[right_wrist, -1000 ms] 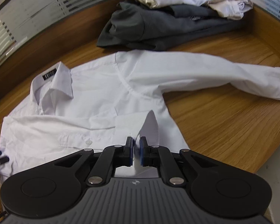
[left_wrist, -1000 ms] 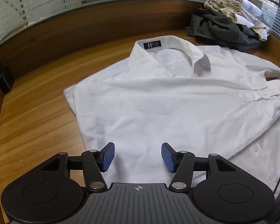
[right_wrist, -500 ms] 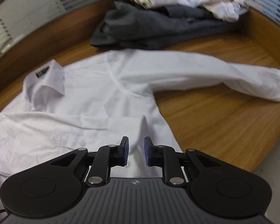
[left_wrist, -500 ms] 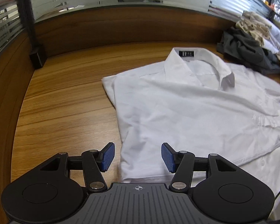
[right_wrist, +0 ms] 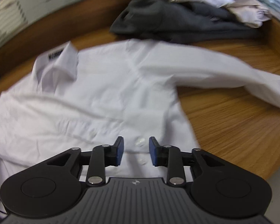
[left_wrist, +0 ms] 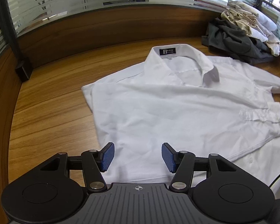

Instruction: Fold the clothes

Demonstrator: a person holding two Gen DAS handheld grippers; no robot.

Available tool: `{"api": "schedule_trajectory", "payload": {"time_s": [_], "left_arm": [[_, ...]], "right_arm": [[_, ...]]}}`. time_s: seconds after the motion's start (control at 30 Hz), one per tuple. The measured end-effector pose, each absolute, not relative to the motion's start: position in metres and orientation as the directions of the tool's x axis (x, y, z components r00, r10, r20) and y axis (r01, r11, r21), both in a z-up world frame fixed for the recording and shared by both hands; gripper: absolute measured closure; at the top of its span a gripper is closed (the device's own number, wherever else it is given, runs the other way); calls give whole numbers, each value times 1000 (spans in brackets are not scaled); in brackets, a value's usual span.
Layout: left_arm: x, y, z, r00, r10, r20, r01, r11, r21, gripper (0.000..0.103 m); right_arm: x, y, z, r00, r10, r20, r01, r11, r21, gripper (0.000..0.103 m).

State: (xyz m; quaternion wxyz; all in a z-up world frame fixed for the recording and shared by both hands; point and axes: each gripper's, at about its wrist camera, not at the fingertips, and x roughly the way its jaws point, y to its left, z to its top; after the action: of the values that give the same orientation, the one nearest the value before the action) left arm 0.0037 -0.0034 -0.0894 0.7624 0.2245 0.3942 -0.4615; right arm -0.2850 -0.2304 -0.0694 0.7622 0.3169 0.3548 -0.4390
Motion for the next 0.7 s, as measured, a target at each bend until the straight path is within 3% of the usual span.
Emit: {"api": "schedule_trajectory", "payload": {"time_s": [0.1, 0.37, 0.63, 0.7], "left_arm": [[-9, -15, -82, 218, -545, -810, 876, 475, -84, 40], [-74, -67, -69, 189, -560, -807, 817, 545, -188, 32], [-140, -118, -68, 200, -530, -824, 765, 610, -206, 31], [-153, -126, -66, 207, -530, -822, 761, 615, -205, 30]], "right_arm": [[-321, -249, -56, 344, -475, -810, 911, 379, 165, 57], [-449, -315, -58, 260, -503, -824, 962, 213, 173, 54], [-571, -380, -90, 257, -505, -824, 931, -98, 351, 48], [-592, -393, -98, 257, -512, -820, 907, -166, 388, 41]]}}
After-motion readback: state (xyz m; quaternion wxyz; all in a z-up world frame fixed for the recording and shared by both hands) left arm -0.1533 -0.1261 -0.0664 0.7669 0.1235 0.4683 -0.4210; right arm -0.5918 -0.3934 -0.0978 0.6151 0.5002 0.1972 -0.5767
